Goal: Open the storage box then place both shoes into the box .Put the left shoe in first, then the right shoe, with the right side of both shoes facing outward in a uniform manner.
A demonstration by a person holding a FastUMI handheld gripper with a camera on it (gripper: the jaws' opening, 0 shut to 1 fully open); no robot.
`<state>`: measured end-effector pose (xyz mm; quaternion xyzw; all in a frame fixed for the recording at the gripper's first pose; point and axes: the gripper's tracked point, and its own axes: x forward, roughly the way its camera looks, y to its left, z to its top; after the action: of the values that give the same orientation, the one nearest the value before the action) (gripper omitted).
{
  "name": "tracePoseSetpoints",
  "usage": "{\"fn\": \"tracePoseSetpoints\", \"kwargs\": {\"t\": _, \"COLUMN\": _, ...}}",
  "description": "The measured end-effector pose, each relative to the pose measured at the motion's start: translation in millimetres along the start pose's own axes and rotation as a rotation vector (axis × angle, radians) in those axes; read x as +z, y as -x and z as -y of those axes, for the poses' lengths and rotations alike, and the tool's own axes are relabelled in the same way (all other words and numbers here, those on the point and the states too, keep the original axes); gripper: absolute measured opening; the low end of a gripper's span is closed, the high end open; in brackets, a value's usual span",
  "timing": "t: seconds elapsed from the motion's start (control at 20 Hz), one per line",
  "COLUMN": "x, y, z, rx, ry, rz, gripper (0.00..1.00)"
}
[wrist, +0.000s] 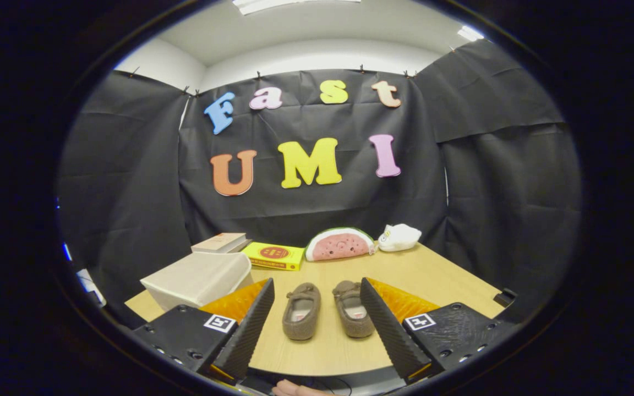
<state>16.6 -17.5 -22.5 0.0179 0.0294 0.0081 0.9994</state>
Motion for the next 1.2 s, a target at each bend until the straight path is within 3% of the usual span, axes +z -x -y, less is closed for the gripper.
{"fn": "tracePoseSetpoints", "kwargs": {"t": 0.15, "x": -6.3, "y": -13.6, "z": 4.4, "rx": -0.012, "ry": -0.027, "rz": -0.032, "gripper": 0.95}}
{"fn": "tracePoseSetpoints", "kwargs": {"t": 0.5, "x": -10.5, "y": -76.3, "z": -19.0, "rx": 0.087, "ry": -0.106, "rz": -0.115, "gripper": 0.95}}
{"fn": "tracePoseSetpoints", "kwargs": {"t": 0.85, "x": -40.9, "y": -156.4, "z": -76.5, "rx": 0.301, "ry": -0.220, "rz": -0.299, "gripper": 0.95}}
{"fn": "tracePoseSetpoints", "kwargs": {"t": 1.2, "x": -54.8, "y": -193.6, "z": -143.6, "rx": 0.603, "ry": -0.444, "rz": -0.428, "gripper": 0.95}}
